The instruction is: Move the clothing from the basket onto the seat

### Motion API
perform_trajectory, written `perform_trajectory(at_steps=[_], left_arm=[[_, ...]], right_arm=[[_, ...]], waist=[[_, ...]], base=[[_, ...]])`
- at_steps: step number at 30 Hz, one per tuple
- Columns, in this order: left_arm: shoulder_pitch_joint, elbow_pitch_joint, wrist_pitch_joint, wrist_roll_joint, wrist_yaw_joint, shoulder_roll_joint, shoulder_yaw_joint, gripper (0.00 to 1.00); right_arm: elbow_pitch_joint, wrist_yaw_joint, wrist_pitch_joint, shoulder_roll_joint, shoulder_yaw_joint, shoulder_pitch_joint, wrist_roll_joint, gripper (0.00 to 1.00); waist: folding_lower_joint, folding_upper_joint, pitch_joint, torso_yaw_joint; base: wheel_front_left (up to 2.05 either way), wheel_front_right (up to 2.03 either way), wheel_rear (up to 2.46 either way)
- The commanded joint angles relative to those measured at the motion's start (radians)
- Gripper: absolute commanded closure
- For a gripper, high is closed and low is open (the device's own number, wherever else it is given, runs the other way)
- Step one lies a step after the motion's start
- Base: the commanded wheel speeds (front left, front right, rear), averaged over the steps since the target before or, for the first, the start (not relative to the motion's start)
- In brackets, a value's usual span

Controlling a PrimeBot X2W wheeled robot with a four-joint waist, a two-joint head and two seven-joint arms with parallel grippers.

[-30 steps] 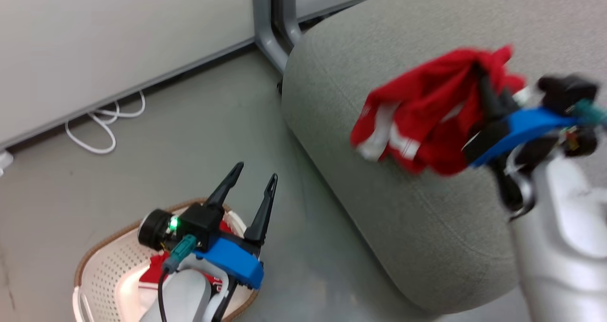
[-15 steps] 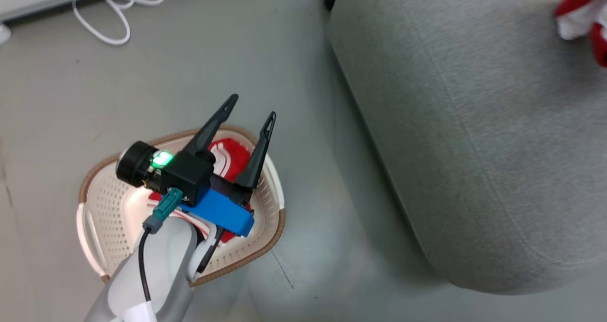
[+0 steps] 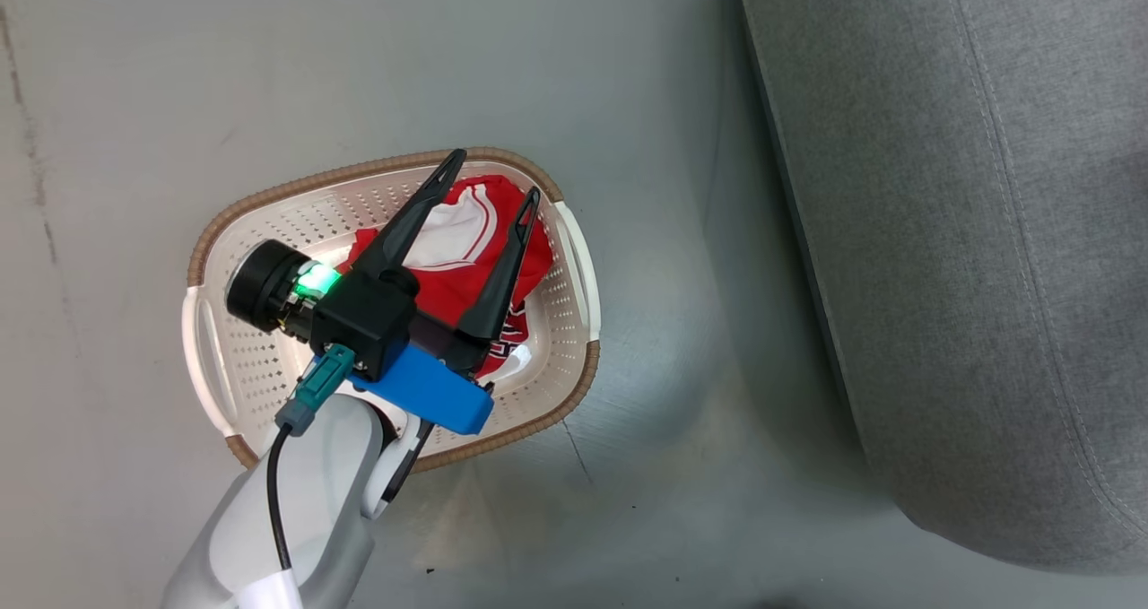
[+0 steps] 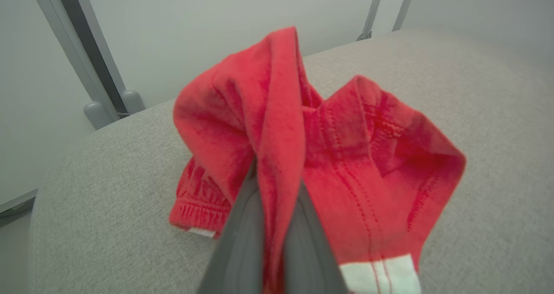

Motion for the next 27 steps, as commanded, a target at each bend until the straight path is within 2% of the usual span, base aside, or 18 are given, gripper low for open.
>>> perform_trajectory(at_steps=[1, 6, 7, 8, 9, 20, 27], left_arm=[[0.006, -0.001, -0.005, -0.002, -0.002, -0.001, -0.003, 0.00], [0.003, 0.005, -0.005, -0.009, -0.002, -0.015, -0.014, 0.00], [0.004, 0.007, -0.005, -0.009, -0.002, -0.016, -0.015, 0.00], [0.004, 0.009, -0.005, -0.011, -0.002, -0.017, -0.017, 0.00], [0.005, 0.009, -0.005, -0.014, -0.002, -0.019, -0.018, 0.00], [0.020, 0.019, -0.005, -0.025, -0.002, -0.033, -0.013, 0.00], [0.050, 0.034, -0.005, -0.045, -0.002, -0.068, -0.004, 0.00]], right_arm=[[0.009, 0.000, -0.010, -0.001, -0.006, 0.008, 0.009, 1.00], [0.058, 0.000, -0.029, -0.014, -0.015, -0.002, 0.001, 1.00], [0.065, 0.000, -0.032, -0.016, -0.015, -0.006, -0.002, 0.88], [0.071, 0.000, -0.035, -0.017, -0.011, -0.008, -0.007, 0.51], [0.076, 0.000, -0.039, -0.019, -0.007, -0.010, -0.012, 0.00], [0.098, 0.000, -0.028, -0.032, 0.035, -0.008, -0.005, 0.00], [0.059, 0.000, -0.037, -0.042, 0.079, 0.058, -0.009, 0.00]], waist=[[-0.0002, 0.0000, -0.004, 0.002], [-0.0002, 0.0000, -0.025, 0.012], [-0.0002, 0.0000, -0.029, 0.013], [-0.0002, 0.0000, -0.034, 0.014], [-0.0002, 0.0000, -0.039, 0.015], [-0.0002, 0.0000, -0.093, 0.023], [-0.0002, 0.0000, -0.184, 0.037]], base=[[0.00, 0.00, 0.00], [0.00, 0.00, 0.00], [0.00, 0.00, 0.00], [0.00, 0.00, 0.00], [0.00, 0.00, 0.00], [0.00, 0.00, 0.00], [0.00, 0.00, 0.00]])
